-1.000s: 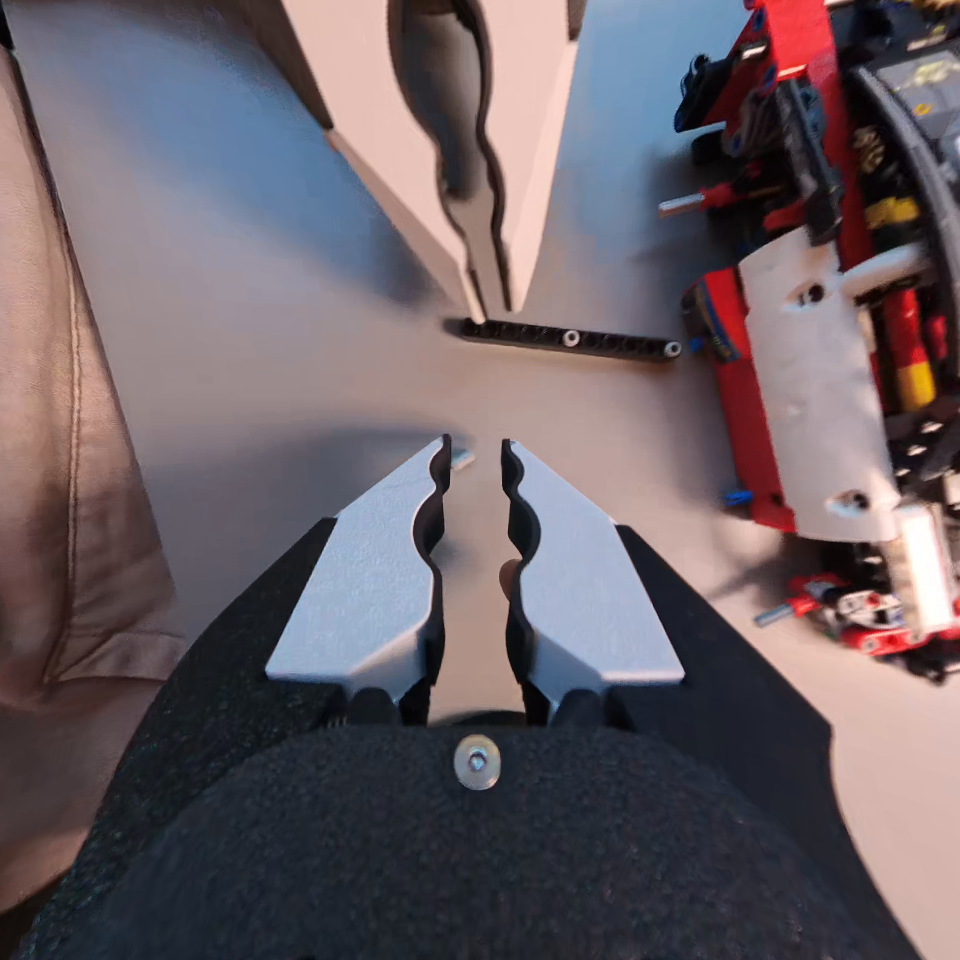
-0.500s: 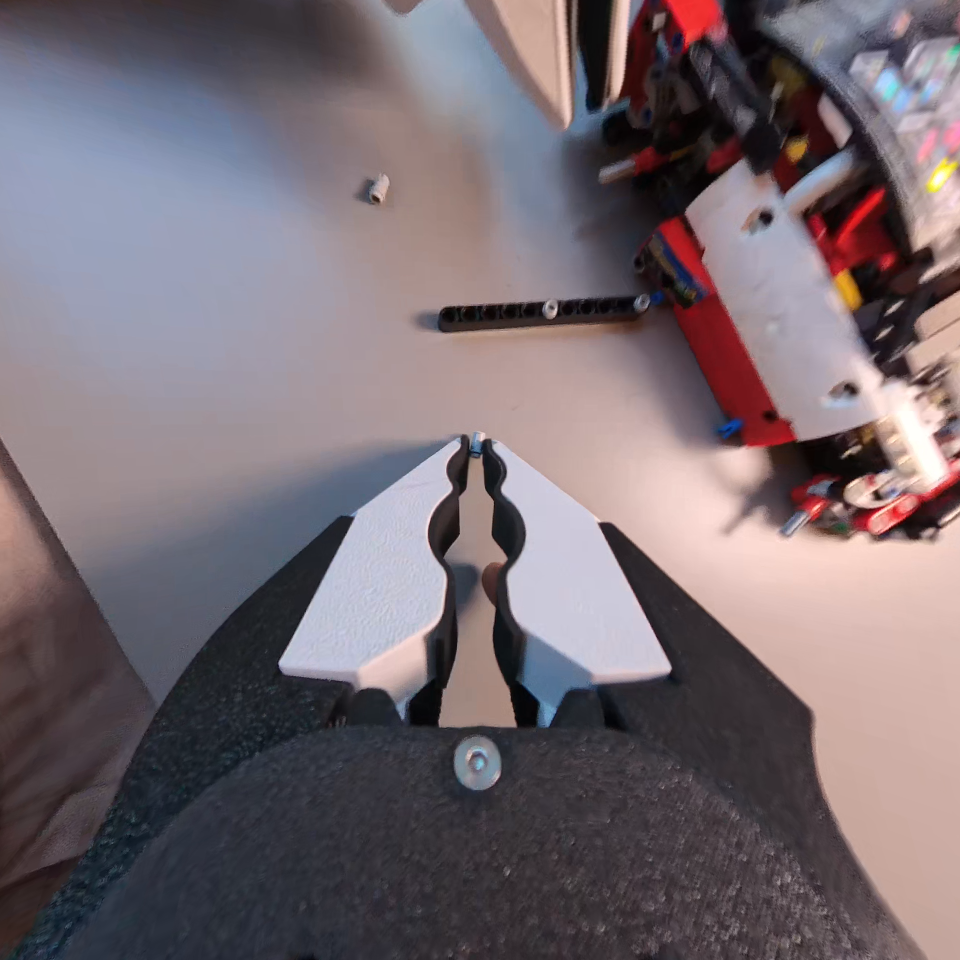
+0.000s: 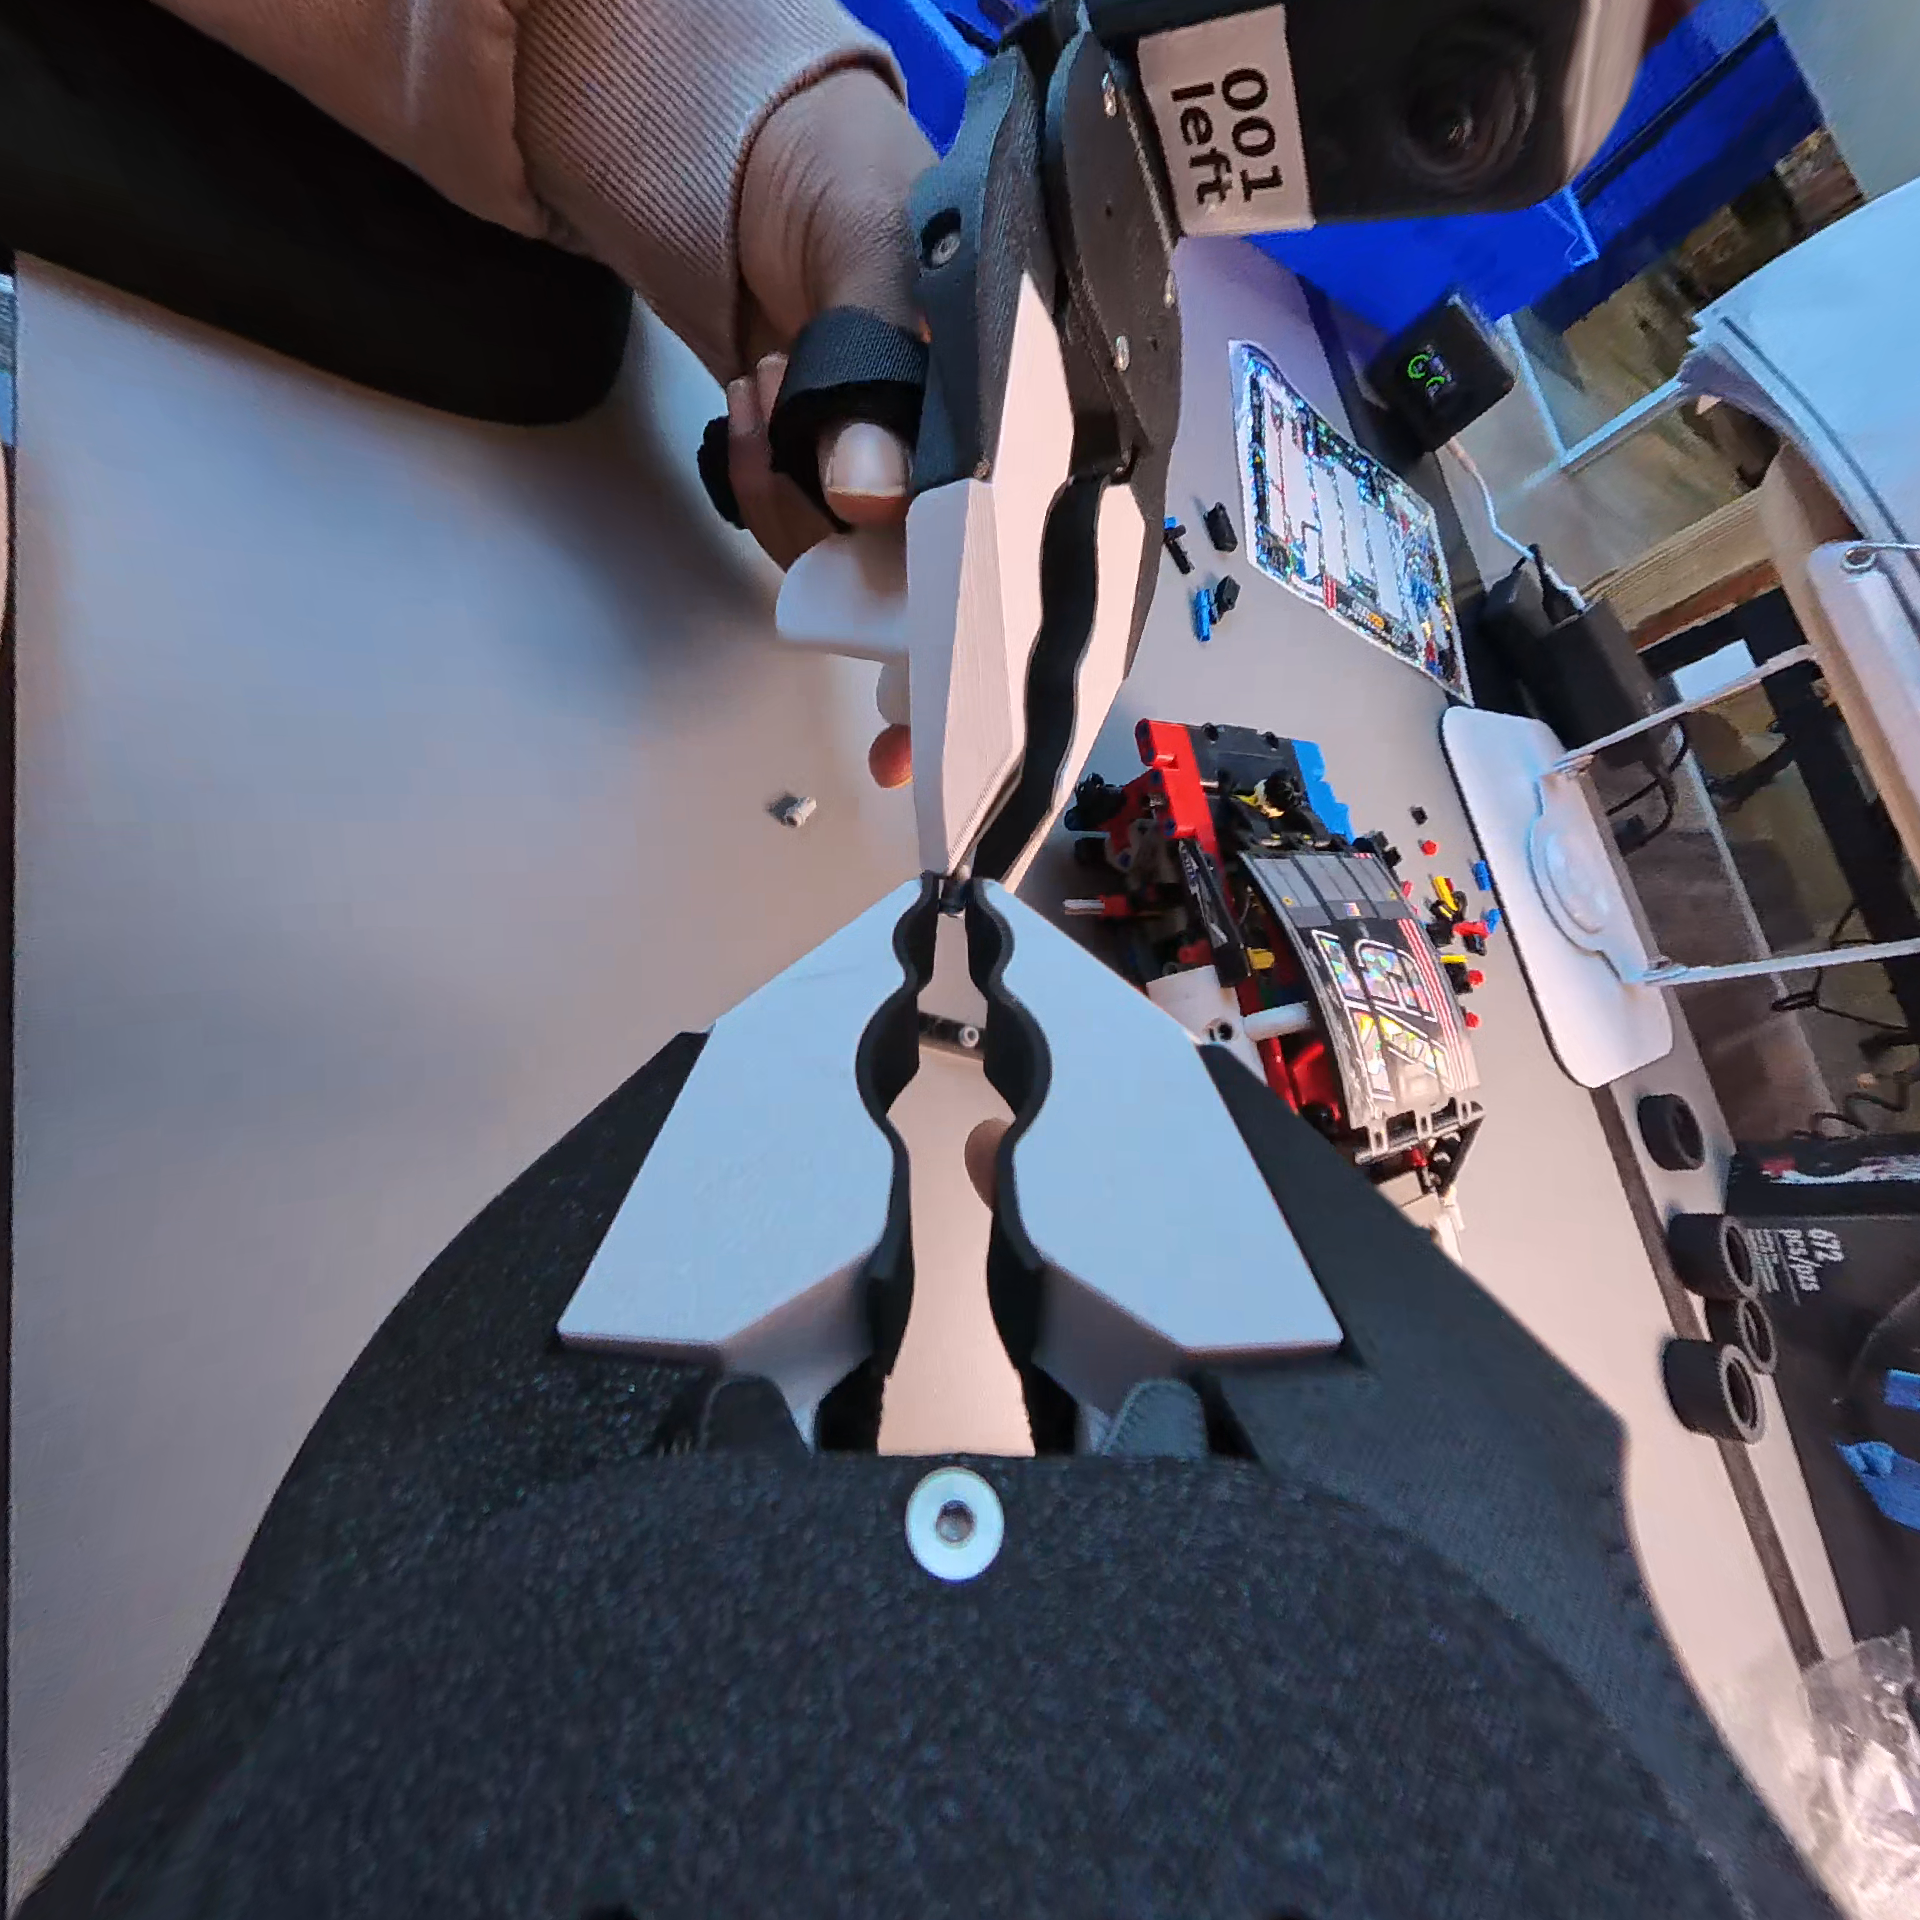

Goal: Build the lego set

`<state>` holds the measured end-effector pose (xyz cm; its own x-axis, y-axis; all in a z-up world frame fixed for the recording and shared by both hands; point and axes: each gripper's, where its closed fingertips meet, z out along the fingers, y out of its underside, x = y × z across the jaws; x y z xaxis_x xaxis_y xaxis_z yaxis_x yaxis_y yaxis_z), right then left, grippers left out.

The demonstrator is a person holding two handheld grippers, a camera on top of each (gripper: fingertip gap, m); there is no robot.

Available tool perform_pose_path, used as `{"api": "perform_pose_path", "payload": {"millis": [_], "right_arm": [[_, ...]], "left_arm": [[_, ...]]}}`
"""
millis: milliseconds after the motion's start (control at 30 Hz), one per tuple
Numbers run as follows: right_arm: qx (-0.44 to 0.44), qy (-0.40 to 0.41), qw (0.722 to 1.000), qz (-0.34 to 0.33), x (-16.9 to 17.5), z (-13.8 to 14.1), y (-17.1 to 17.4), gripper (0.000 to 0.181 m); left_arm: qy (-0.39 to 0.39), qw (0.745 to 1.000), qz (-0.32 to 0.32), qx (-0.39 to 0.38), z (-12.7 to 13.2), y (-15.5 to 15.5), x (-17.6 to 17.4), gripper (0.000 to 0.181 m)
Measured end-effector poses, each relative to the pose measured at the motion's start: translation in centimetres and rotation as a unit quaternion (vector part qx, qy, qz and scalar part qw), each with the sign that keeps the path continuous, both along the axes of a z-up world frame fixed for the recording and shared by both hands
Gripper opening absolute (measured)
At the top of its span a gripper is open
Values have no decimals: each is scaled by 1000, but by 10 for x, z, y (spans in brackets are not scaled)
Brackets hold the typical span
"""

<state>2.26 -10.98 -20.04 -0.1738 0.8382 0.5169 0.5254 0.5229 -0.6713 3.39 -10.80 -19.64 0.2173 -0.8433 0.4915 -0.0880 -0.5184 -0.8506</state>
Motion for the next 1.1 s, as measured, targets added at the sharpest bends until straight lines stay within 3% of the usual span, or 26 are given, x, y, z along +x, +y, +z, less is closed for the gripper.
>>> {"api": "perform_pose_path", "payload": {"millis": [100, 467, 633, 700, 800, 900, 967, 1100], "right_arm": [[-35, 39, 999, 11, 0, 11, -4, 2], [-122, 209, 968, 71, 2, 66, -24, 3], [-131, 252, 954, 93, 2, 86, -31, 2], [-150, 232, 957, 84, 1, 87, -28, 2], [-186, 110, 977, 5, -2, 62, 3, 2], [-216, -69, 971, -74, 7, 10, 39, 2], [-247, -163, 951, -93, 10, -21, 46, 2], [-258, -289, 916, -100, 12, -60, 48, 2]], "left_arm": [[-43, 999, -22, -18, 11, -6, 1, 3], [-221, 970, -85, -60, 63, -25, 0, 1], [-279, 954, -96, -59, 84, -32, -1, 2], [-279, 955, -84, -48, 84, -29, -2, 1], [-191, 981, 19, 4, 62, 2, -9, 5], [11, 986, 125, 112, 18, 36, -28, 18], [112, 973, 134, 153, -7, 40, -31, 21], [224, 950, 116, 183, -40, 38, -26, 19]]}}
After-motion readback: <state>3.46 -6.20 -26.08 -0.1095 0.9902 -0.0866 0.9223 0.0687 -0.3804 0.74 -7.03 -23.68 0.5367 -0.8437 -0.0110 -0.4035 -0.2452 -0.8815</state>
